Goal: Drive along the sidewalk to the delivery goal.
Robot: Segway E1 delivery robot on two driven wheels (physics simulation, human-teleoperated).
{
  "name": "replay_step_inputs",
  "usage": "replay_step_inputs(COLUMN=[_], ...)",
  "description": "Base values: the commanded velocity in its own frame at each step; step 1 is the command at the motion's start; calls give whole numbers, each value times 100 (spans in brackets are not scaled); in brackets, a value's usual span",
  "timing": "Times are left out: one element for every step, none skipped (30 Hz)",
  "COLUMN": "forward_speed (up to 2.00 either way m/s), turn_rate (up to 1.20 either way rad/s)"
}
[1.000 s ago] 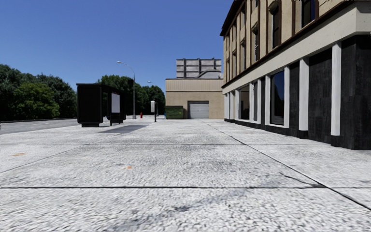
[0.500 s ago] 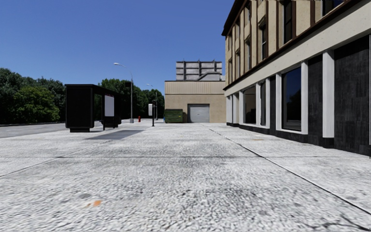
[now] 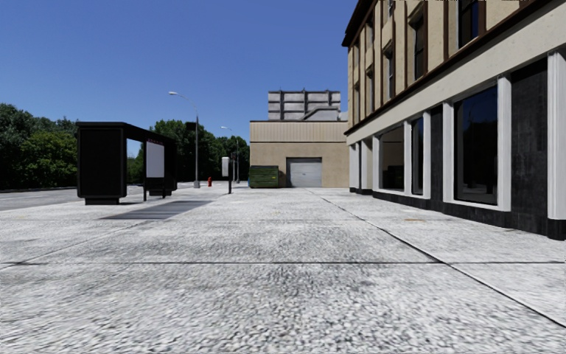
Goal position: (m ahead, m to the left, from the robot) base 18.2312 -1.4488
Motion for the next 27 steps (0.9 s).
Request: replay_step_inputs(forward_speed=[200,200,200,200,200,200,200,200,200,200,200,200,200,200,200,200,200,200,200,200,200,200,200,200,200,200,200], turn_rate=[0,0,0,0,0,0,0,0,0,0,0,0,0,0,0,0,0,0,0,0,0,0,0,0,0,0,0])
